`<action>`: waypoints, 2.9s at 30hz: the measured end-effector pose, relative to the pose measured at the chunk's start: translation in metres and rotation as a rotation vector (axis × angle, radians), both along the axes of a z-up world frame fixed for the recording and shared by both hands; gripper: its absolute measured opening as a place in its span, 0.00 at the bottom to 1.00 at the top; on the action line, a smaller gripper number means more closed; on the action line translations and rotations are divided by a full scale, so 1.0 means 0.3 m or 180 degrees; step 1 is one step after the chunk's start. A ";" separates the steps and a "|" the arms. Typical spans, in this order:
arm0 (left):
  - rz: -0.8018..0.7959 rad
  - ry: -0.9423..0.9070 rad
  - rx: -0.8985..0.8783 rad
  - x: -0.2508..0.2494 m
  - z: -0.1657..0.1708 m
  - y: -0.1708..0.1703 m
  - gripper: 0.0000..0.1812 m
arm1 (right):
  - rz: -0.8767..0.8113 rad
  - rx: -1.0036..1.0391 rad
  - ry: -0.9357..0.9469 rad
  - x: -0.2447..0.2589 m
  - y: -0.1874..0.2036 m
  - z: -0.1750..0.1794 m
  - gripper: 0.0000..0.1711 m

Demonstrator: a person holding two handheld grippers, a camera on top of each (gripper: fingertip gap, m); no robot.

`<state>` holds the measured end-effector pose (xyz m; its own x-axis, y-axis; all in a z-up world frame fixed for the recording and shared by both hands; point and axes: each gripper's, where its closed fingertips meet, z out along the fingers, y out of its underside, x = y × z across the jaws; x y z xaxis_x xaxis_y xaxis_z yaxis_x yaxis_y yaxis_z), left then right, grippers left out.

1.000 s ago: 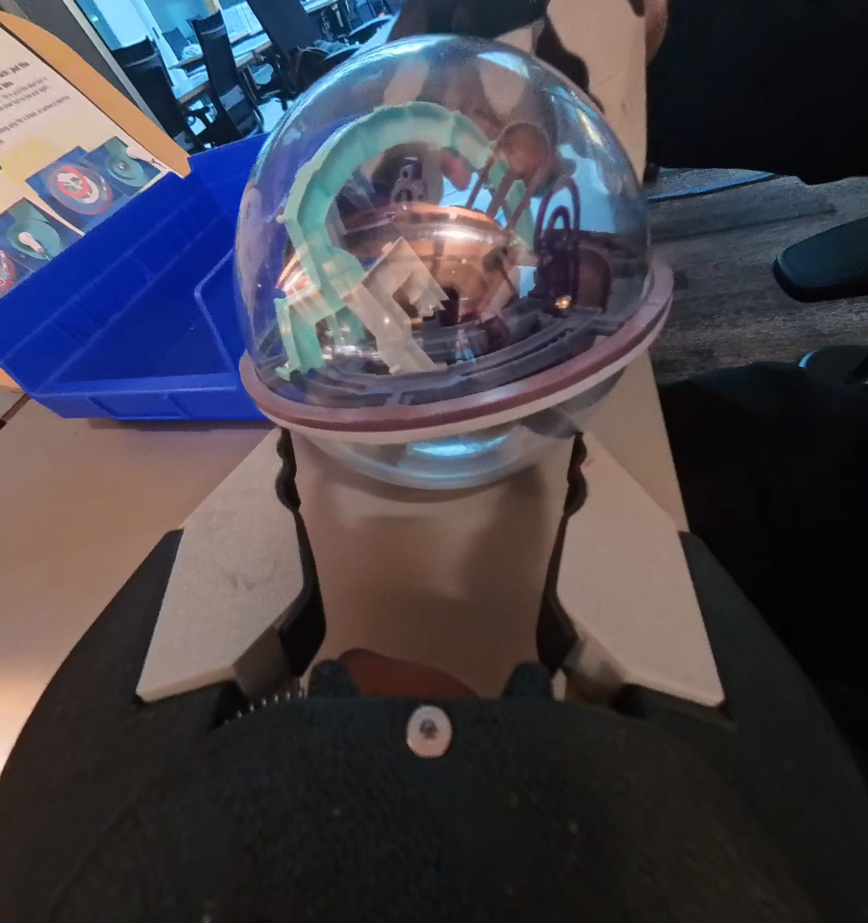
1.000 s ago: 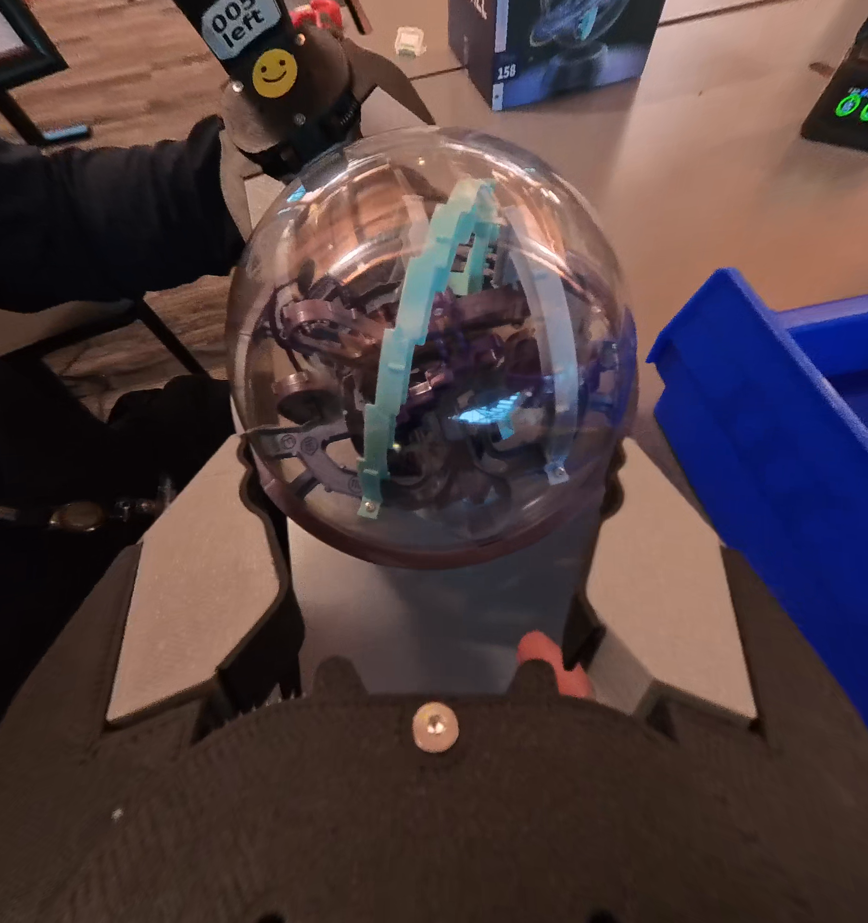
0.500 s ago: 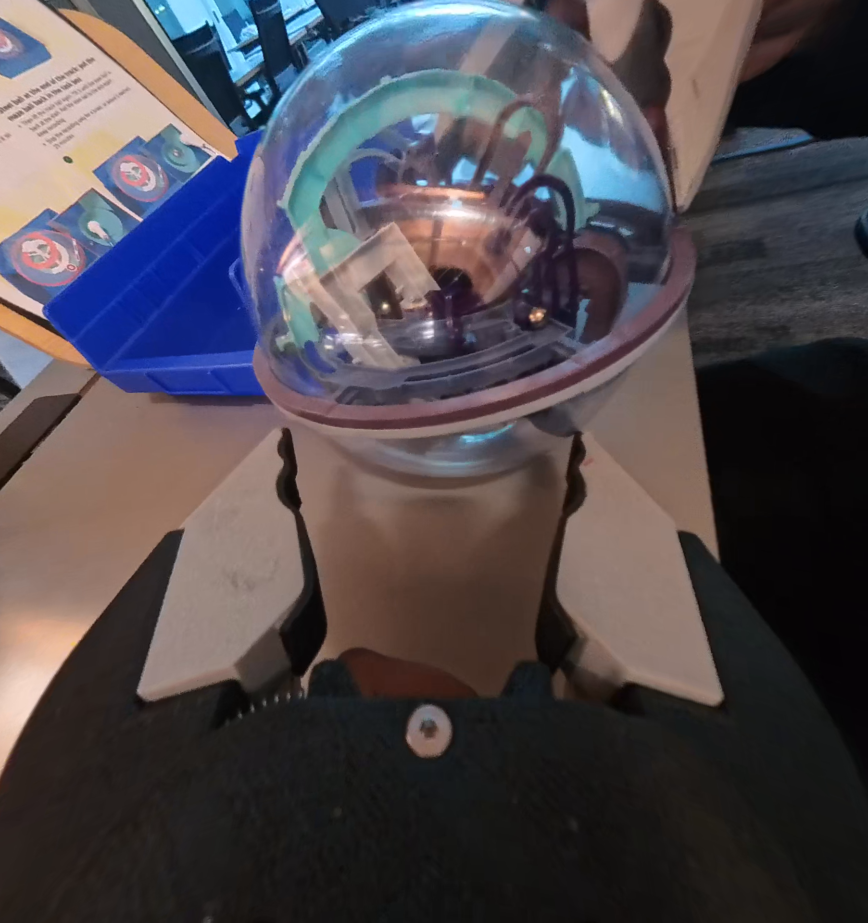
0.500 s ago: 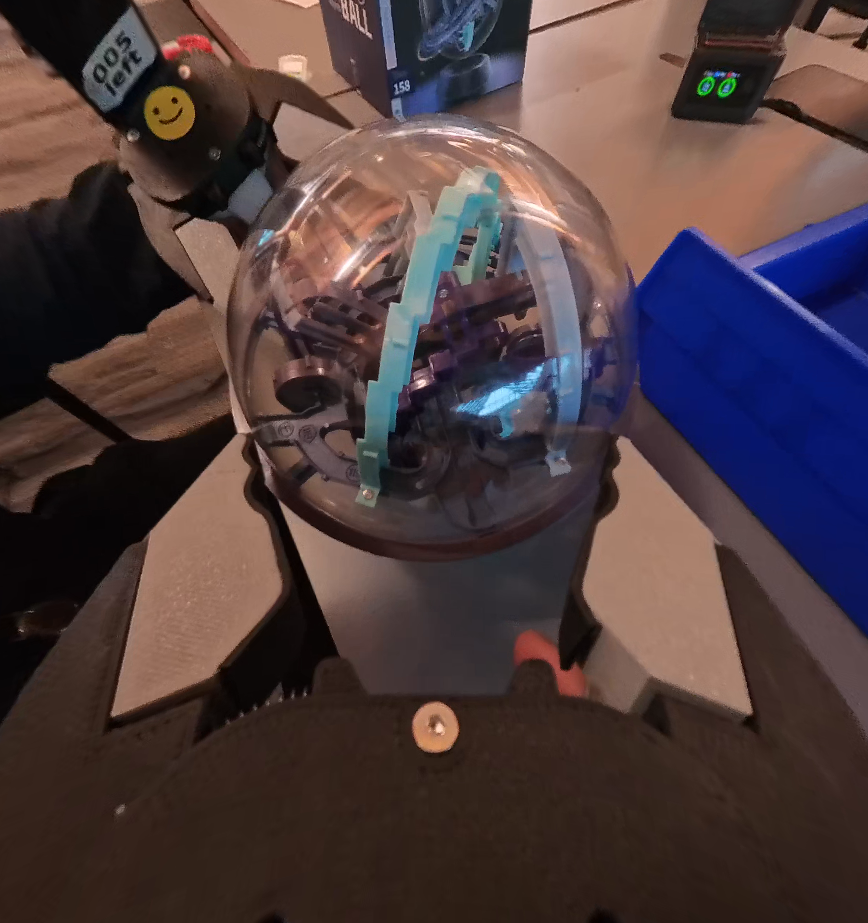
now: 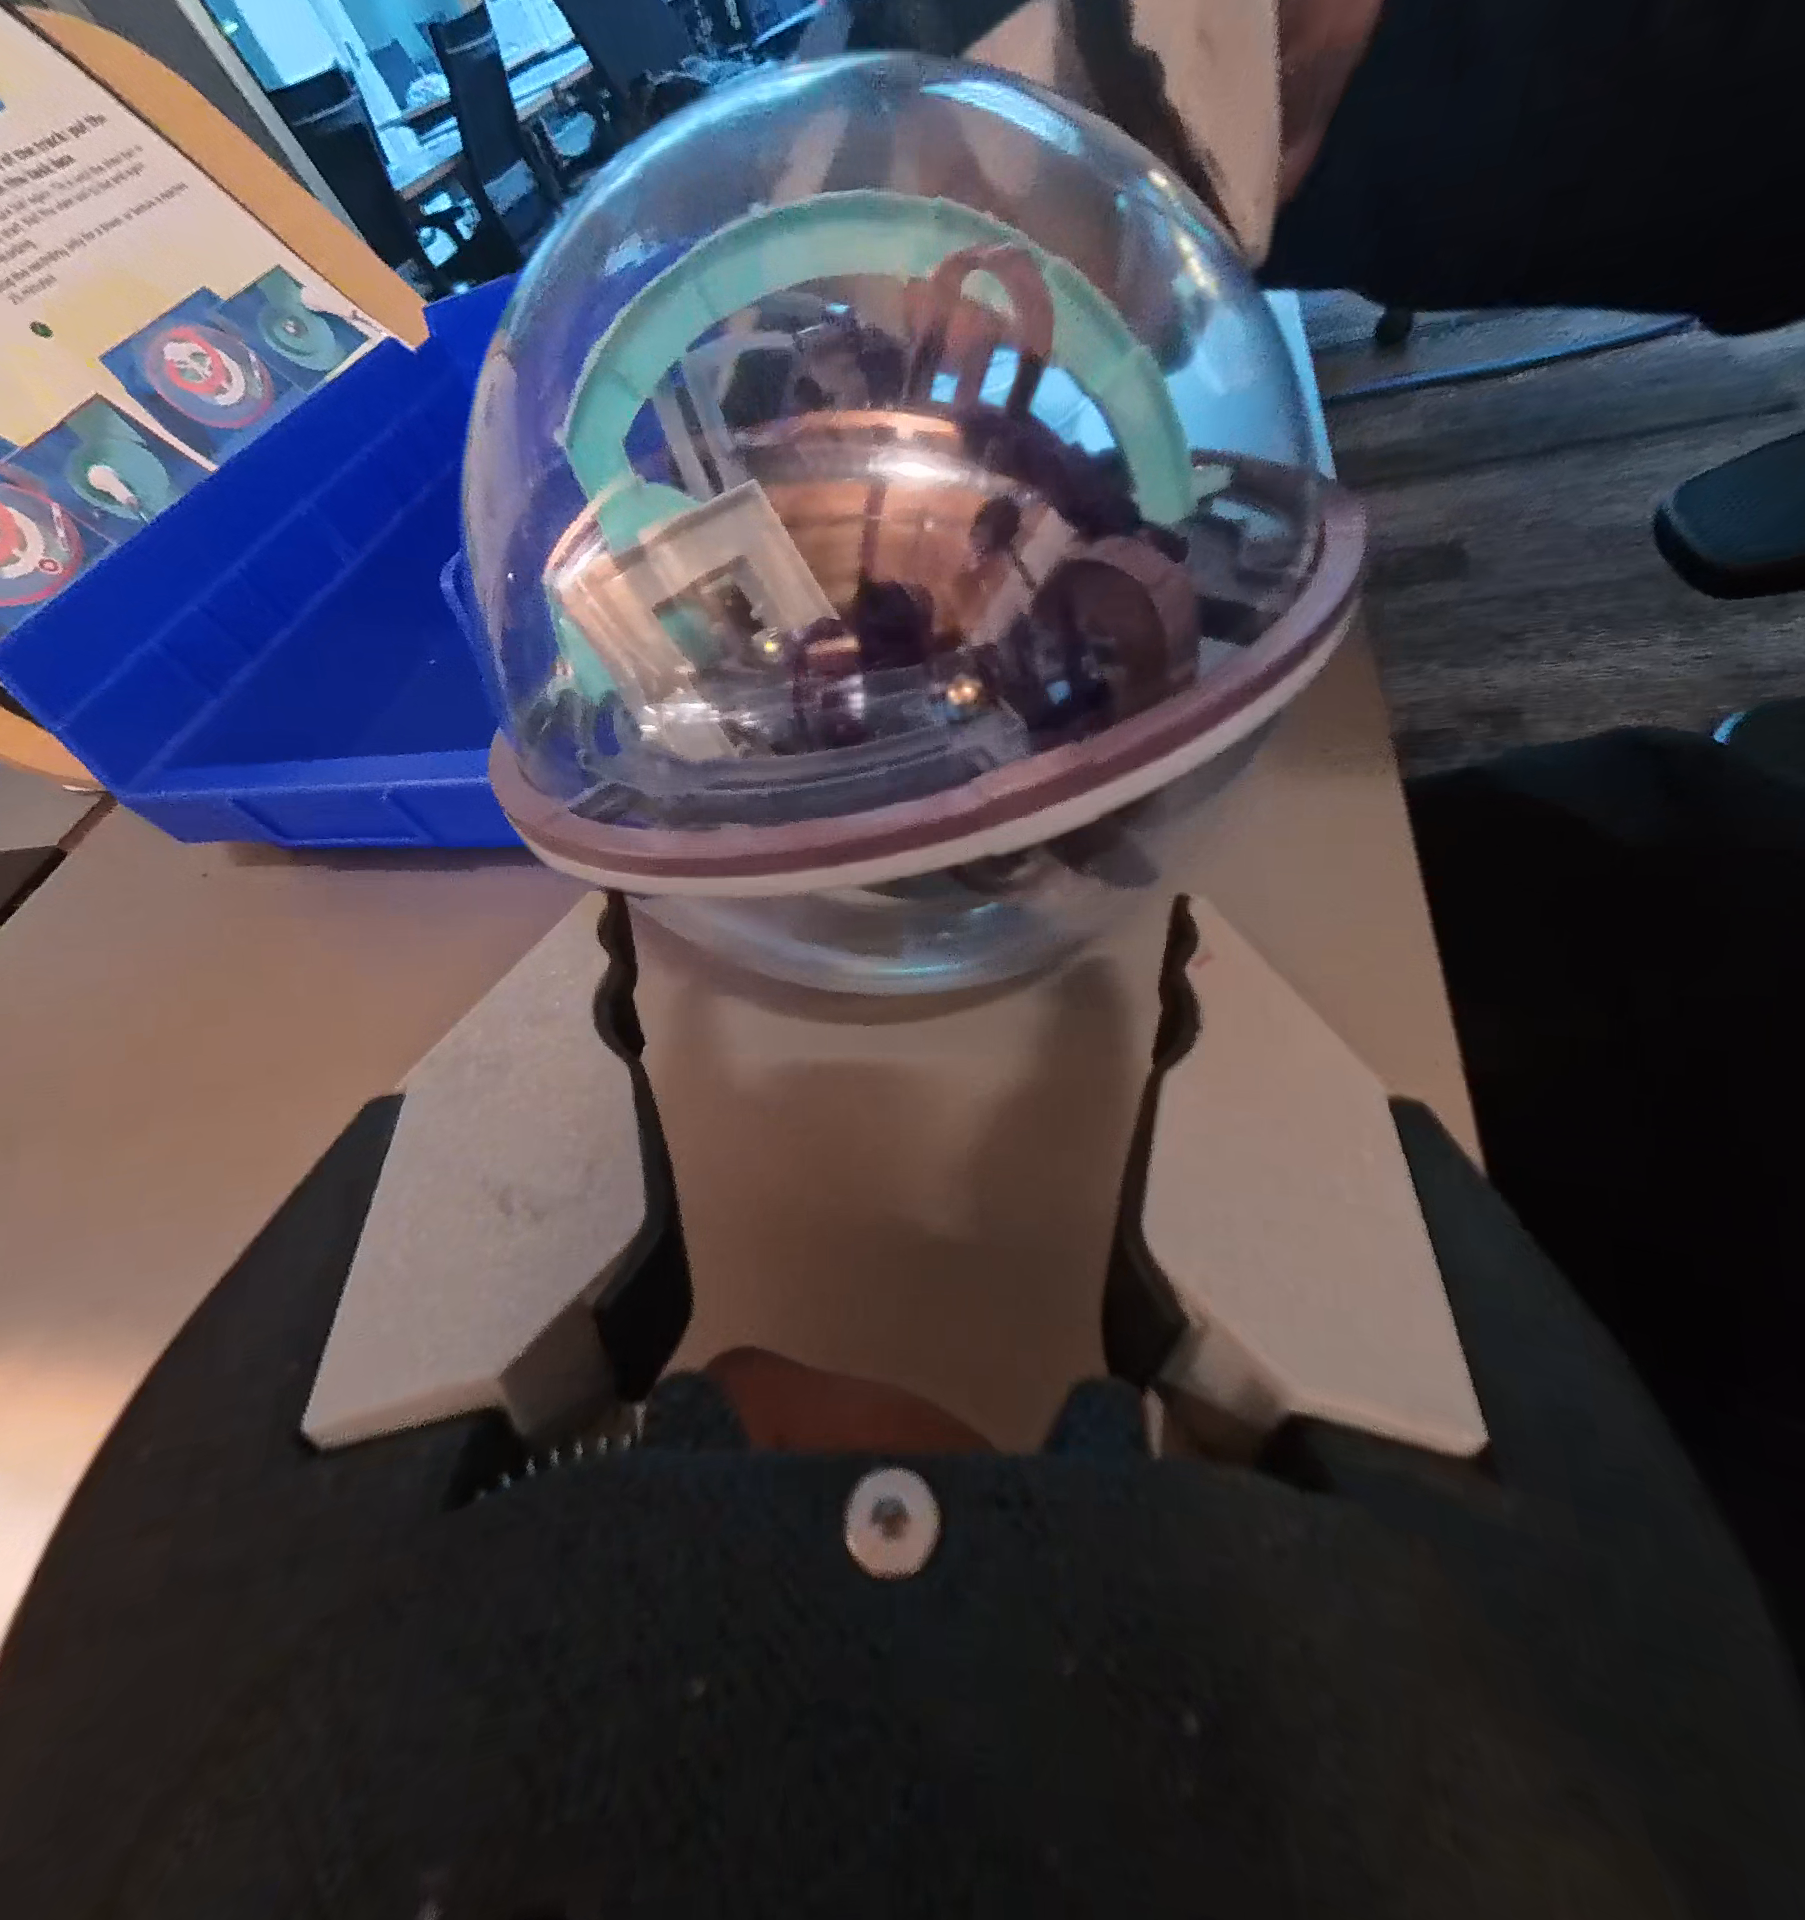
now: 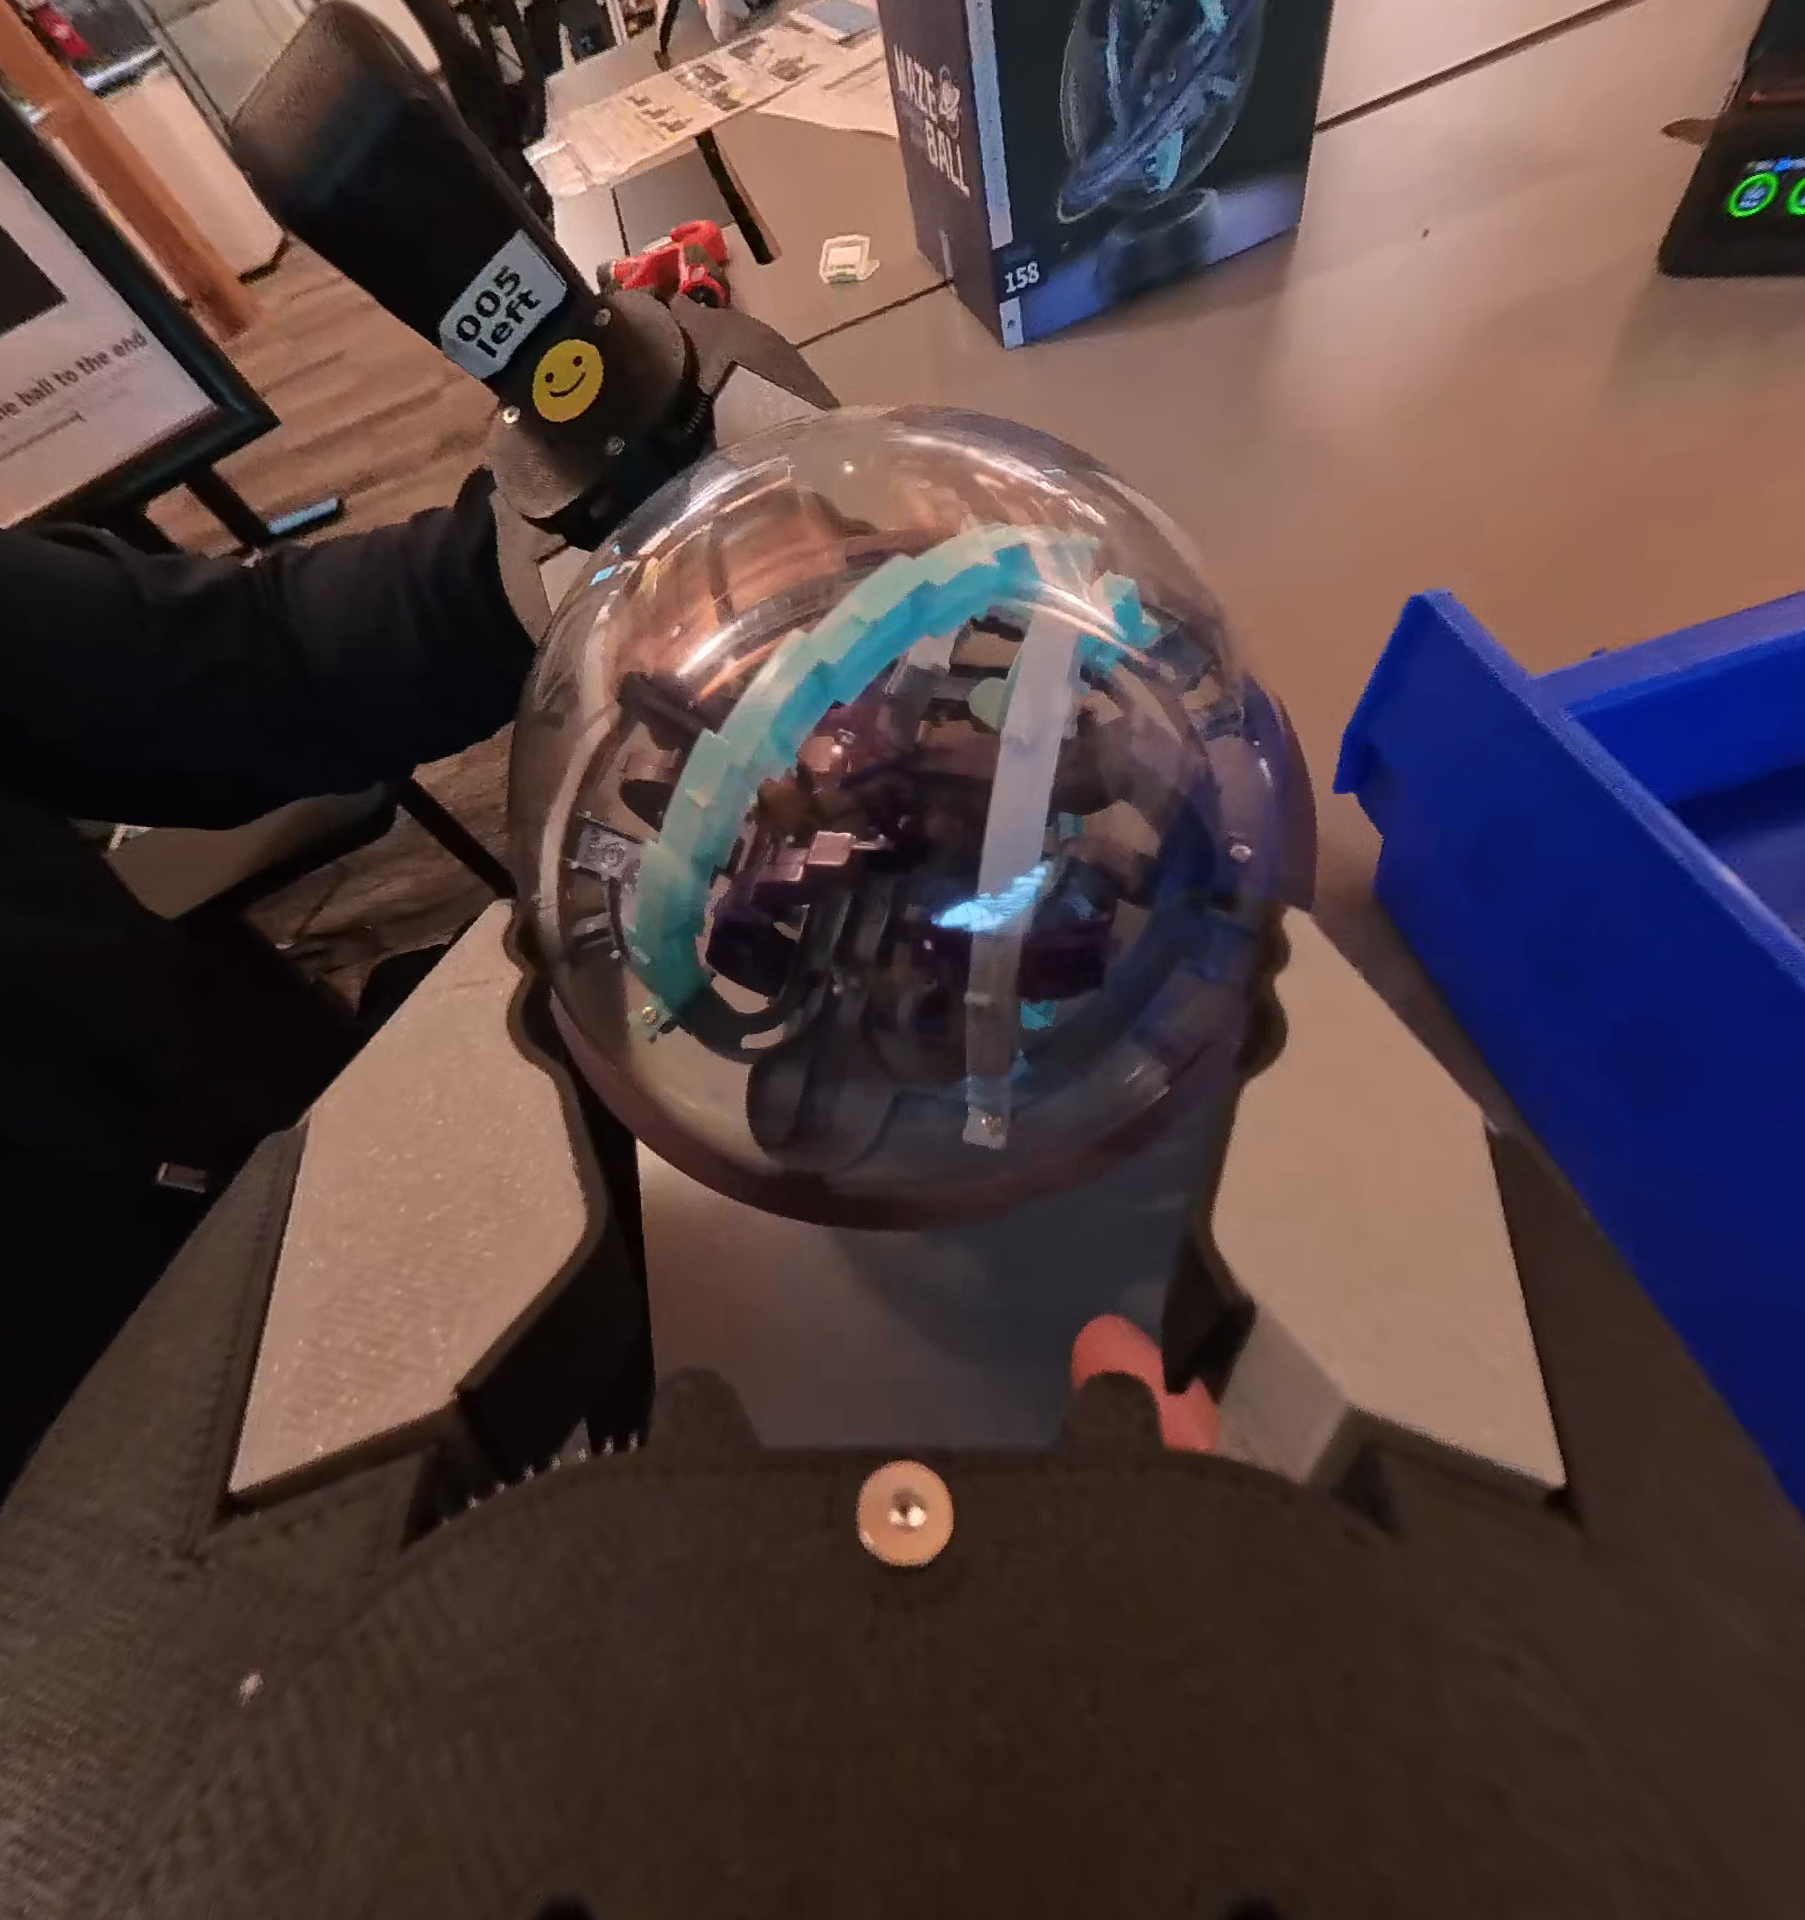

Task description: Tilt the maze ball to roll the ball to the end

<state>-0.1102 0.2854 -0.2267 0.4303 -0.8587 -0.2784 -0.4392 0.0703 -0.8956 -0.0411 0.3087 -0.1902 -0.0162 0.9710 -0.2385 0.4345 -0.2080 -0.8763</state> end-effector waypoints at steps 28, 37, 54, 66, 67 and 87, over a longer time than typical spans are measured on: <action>0.0131 0.0116 0.0192 0.009 0.025 0.017 0.51 | -0.0239 0.0079 0.0287 0.012 0.013 0.054 0.78; 0.0349 -0.0868 -0.1142 0.058 0.061 -0.053 0.56 | -0.0795 0.0268 0.0166 -0.013 0.018 0.051 0.78; -0.0231 -0.0696 -0.1179 0.055 0.053 0.030 0.54 | -0.0316 -0.0444 0.0565 0.045 0.167 0.076 0.81; -0.0737 -0.0341 -0.1257 0.070 0.036 0.037 0.55 | 0.0272 -0.1195 0.0338 0.016 0.068 0.025 0.79; -0.0743 -0.0324 -0.1314 0.071 0.032 0.040 0.55 | 0.0236 -0.1203 0.0361 0.018 0.068 0.026 0.79; -0.0237 -0.1042 -0.1349 0.148 0.066 -0.007 0.52 | -0.0162 -0.1056 0.0280 0.132 0.009 -0.022 0.81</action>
<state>-0.0659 0.2834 -0.2069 0.3701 -0.8981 0.2376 -0.1399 -0.3067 -0.9415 -0.0016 0.3114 -0.1967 -0.0043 0.8408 -0.5413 0.3419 -0.5075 -0.7909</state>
